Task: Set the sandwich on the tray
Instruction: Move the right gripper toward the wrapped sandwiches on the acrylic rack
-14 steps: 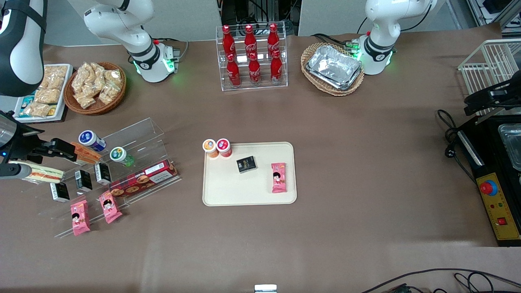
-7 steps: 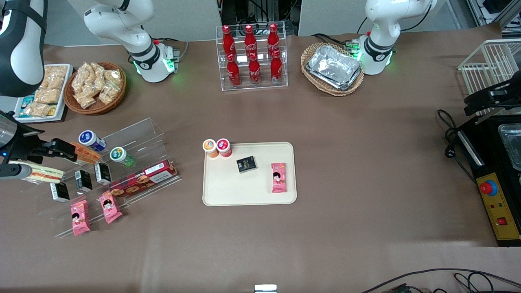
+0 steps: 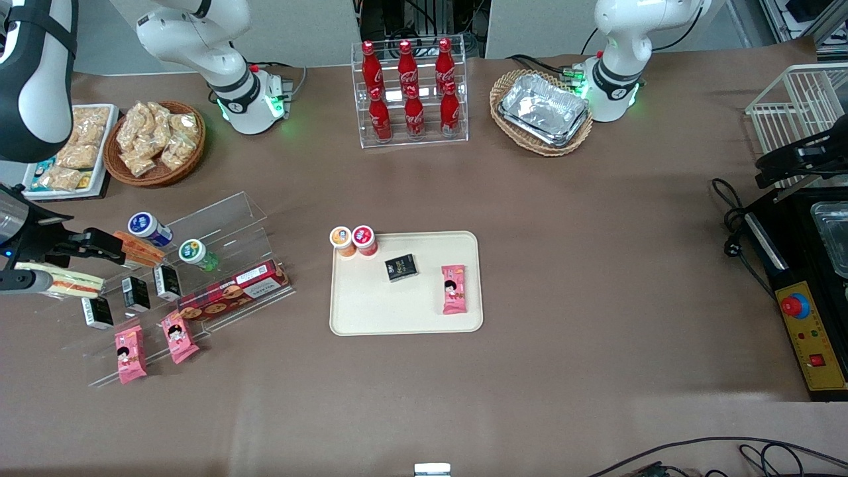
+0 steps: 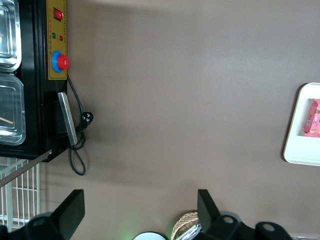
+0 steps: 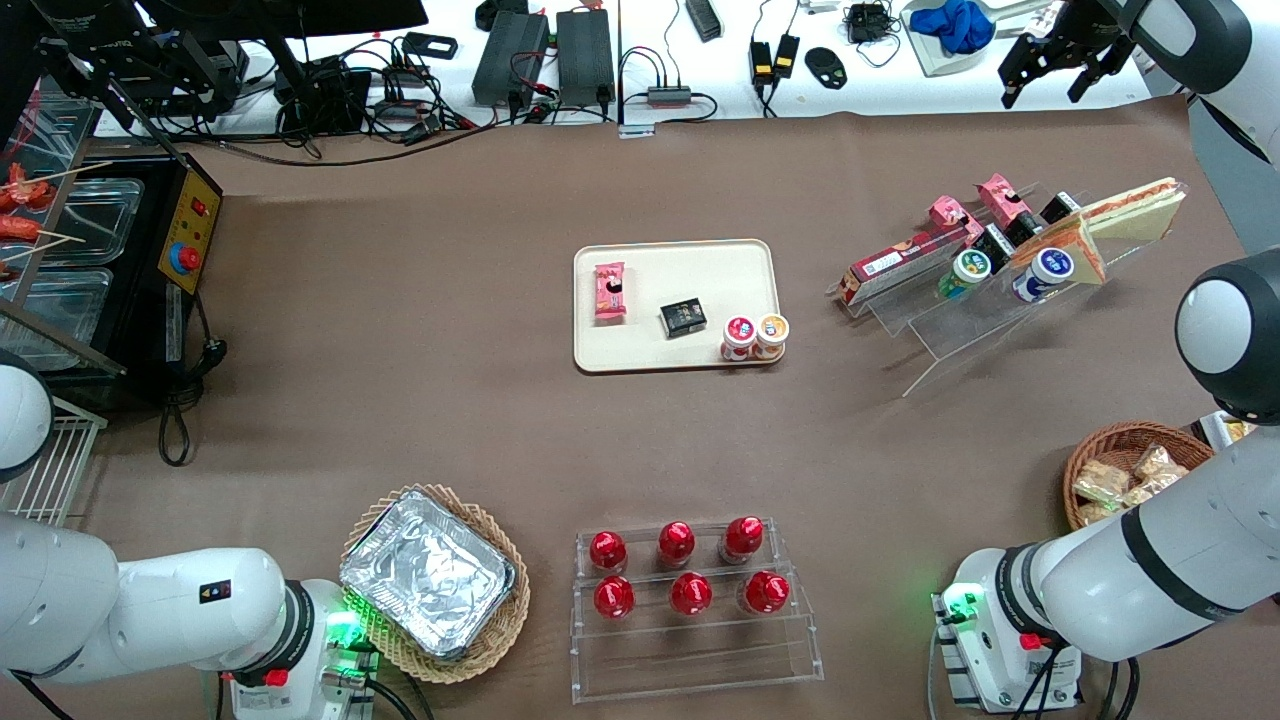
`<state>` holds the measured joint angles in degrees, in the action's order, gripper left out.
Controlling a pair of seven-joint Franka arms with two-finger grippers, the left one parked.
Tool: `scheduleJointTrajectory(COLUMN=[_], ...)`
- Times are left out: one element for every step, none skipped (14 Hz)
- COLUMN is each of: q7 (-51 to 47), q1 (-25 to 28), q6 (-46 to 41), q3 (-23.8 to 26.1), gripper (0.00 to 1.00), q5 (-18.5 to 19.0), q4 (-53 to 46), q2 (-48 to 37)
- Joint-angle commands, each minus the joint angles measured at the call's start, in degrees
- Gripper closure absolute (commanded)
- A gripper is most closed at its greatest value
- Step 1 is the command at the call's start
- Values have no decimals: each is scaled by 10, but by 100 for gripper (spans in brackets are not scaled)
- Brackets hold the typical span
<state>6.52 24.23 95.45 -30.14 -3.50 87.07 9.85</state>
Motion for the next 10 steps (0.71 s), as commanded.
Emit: scheduleJointTrajectory(q7=[3, 10, 42, 66, 68, 64, 62, 53, 30, -3], q1=[-35, -49, -59, -71, -83, -94, -108, -120, -125, -130], q6=[1, 0, 1, 1, 2, -1, 0, 1, 1, 1], q3=[-6, -6, -6, -6, -6, -6, -6, -6, -6, -6], gripper=[0, 0, 0, 0, 0, 0, 0, 0, 0, 0], q5=[-3, -4, -5, -5, -5, -8, -8, -9, -9, -5], q4=[-3, -4, -4, -3, -3, -2, 0, 0, 0, 0], q2=[-2, -3, -3, -3, -2, -2, -3, -2, -2, -1])
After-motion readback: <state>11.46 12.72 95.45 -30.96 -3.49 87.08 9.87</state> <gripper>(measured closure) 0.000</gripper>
